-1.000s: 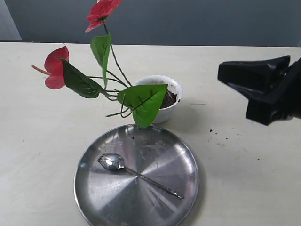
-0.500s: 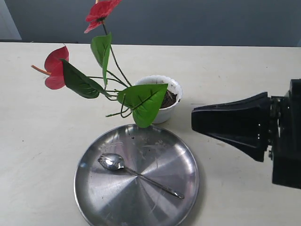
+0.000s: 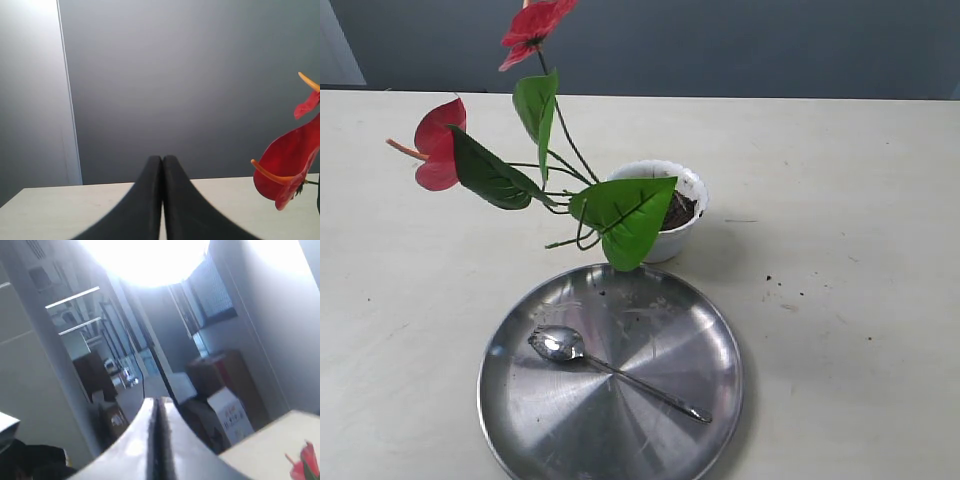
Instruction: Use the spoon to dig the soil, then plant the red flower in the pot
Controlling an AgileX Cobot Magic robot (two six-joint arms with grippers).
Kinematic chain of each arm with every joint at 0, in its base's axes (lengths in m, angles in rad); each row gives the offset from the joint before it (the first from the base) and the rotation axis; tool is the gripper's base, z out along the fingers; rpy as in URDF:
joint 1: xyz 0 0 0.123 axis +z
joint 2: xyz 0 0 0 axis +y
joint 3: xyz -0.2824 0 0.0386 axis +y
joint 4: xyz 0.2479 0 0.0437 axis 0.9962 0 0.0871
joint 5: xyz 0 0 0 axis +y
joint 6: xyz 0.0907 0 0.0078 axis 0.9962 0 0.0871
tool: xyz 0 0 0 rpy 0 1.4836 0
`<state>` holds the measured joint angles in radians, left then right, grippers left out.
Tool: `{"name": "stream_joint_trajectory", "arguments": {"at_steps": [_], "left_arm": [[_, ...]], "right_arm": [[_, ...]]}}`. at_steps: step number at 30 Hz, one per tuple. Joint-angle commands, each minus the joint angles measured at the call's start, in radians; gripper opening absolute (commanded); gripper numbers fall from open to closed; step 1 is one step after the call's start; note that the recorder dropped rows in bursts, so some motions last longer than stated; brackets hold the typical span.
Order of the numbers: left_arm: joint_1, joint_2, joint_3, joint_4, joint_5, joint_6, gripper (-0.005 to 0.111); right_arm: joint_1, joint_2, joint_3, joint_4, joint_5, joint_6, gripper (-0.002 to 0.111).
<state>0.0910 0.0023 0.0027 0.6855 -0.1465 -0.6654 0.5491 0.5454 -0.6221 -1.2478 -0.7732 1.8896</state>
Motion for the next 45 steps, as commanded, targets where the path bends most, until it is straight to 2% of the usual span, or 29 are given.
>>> {"name": "stream_joint_trajectory", "arguments": {"at_steps": [1,3,5,7,8,10,11,13,17,23,29,35,40,45], "left_arm": [[-0.006,-0.002,-0.003,-0.007,-0.004,-0.005,0.000],[-0.006,-0.002,-0.003,-0.007,-0.004,-0.005,0.000],[-0.006,-0.002,-0.003,-0.007,-0.004,-0.005,0.000],[-0.006,-0.002,-0.003,-0.007,-0.004,-0.005,0.000],[-0.006,-0.002,-0.003,-0.007,-0.004,-0.005,0.000],[-0.006,-0.002,-0.003,-0.007,-0.004,-0.005,0.000],[-0.006,-0.002,-0.003,-0.007,-0.004,-0.005,0.000],[-0.006,-0.002,-0.003,-0.007,-0.004,-0.005,0.000],[-0.006,-0.002,-0.003,-0.007,-0.004,-0.005,0.000],[-0.006,-0.002,-0.003,-0.007,-0.004,-0.005,0.000],[-0.006,-0.002,-0.003,-0.007,-0.004,-0.005,0.000],[-0.006,-0.002,-0.003,-0.007,-0.004,-0.005,0.000],[-0.006,-0.002,-0.003,-0.007,-0.004,-0.005,0.000],[-0.006,-0.002,-0.003,-0.007,-0.004,-0.005,0.000]], "right_arm": [[-0.006,-0.058,0.079,0.461,-0.090,-0.559,-0.001],[-0.006,-0.096,0.159,0.713,-0.052,-0.757,-0.001],[-0.008,-0.139,0.235,0.945,0.104,-0.879,-0.001],[-0.013,-0.176,0.271,1.224,0.439,-1.049,-0.001],[-0.018,-0.192,0.268,1.415,0.648,-1.279,-0.001],[-0.026,-0.218,0.268,1.658,0.787,-1.676,-0.001],[-0.026,-0.237,0.268,1.717,0.841,-1.867,-0.001],[-0.036,-0.269,0.268,1.724,0.903,-2.048,-0.001],[-0.084,-0.338,0.268,1.521,0.959,-2.042,-0.001],[-0.214,-0.394,0.311,1.455,0.996,-2.030,-0.001],[-0.301,-0.486,0.444,1.353,0.986,-1.825,-0.001],[-0.416,-0.545,0.578,1.343,0.966,-1.800,-0.001],[-0.497,-0.545,0.622,1.343,0.958,-1.800,-0.001],[-0.514,-0.545,0.622,1.343,0.973,-1.800,-0.001]]}}
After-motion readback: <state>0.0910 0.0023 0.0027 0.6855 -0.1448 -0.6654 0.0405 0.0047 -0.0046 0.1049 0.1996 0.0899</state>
